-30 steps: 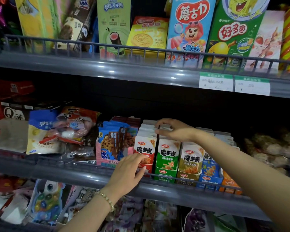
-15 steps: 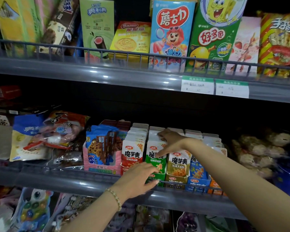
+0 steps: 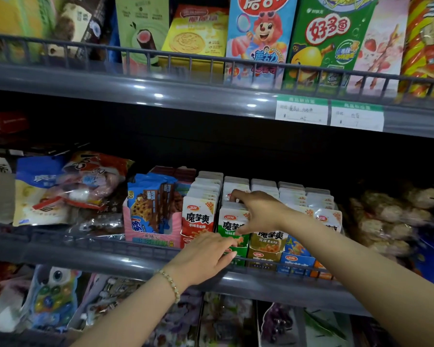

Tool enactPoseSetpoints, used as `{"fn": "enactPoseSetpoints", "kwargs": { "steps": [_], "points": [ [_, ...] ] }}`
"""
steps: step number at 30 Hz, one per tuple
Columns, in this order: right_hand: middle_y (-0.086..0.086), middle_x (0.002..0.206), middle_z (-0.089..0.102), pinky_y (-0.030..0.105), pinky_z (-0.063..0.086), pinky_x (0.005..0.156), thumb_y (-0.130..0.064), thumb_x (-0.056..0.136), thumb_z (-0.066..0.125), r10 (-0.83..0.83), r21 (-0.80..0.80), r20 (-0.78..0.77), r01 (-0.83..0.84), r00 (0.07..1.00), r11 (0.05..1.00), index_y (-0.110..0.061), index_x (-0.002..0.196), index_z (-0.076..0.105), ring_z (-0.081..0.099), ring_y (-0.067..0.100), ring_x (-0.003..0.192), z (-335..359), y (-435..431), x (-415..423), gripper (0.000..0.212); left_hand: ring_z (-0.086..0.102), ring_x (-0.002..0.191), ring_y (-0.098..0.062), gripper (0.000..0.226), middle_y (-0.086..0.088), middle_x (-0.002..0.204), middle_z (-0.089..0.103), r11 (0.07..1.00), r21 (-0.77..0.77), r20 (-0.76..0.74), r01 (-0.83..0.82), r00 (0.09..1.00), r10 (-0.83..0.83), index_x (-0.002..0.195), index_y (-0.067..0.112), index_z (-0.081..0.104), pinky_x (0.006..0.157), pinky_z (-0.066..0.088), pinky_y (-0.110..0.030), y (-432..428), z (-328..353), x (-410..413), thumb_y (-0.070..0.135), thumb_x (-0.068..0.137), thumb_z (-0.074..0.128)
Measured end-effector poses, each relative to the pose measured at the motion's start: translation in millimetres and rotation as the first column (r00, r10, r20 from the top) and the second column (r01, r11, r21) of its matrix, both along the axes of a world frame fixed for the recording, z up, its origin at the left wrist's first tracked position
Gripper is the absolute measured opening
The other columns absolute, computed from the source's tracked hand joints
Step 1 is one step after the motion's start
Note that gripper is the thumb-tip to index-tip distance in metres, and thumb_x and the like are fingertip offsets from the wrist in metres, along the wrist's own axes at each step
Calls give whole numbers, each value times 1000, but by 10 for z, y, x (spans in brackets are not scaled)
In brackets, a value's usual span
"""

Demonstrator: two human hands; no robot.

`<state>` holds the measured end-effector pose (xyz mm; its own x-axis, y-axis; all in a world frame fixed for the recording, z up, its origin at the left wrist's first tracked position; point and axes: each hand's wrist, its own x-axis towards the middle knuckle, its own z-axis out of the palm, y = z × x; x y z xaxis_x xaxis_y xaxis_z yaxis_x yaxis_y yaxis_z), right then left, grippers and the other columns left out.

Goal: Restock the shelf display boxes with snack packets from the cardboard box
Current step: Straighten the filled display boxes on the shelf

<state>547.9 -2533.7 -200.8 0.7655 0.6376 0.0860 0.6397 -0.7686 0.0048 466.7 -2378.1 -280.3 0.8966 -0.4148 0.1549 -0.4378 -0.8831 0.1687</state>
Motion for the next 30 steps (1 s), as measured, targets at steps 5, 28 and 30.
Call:
{"fn": "enactPoseSetpoints", "kwargs": {
  "steps": [5,28,30],
  "points": [
    [4,121,56,31,41,88,-47,72,75,-110,84,-3,110,994,990,-28,143,27,46,28,119,39,15,163,87,44,118,-16,50,0,121,55,998,-51,-48,-40,998,37,147,28,23,103,34,-32,-4,-31,48,47,100,26],
    [6,150,32,37,36,109,-47,66,81,-166,-131,-173,144,971,981,-14,147,22,37,25,134,140,290,324,105,42,117,-15,51,1,124,53,995,87,59,-57,997,52,134,19,42,103,27,-27,-31,-96,29,51,99,26],
    [6,154,26,36,32,112,-47,68,80,-175,-192,-189,139,966,972,-15,150,15,35,25,137,103,302,304,109,42,117,-15,50,1,125,53,995,79,67,-55,996,50,133,19,43,104,27,-28,-27,-112,32,51,98,26]
  ]
}}
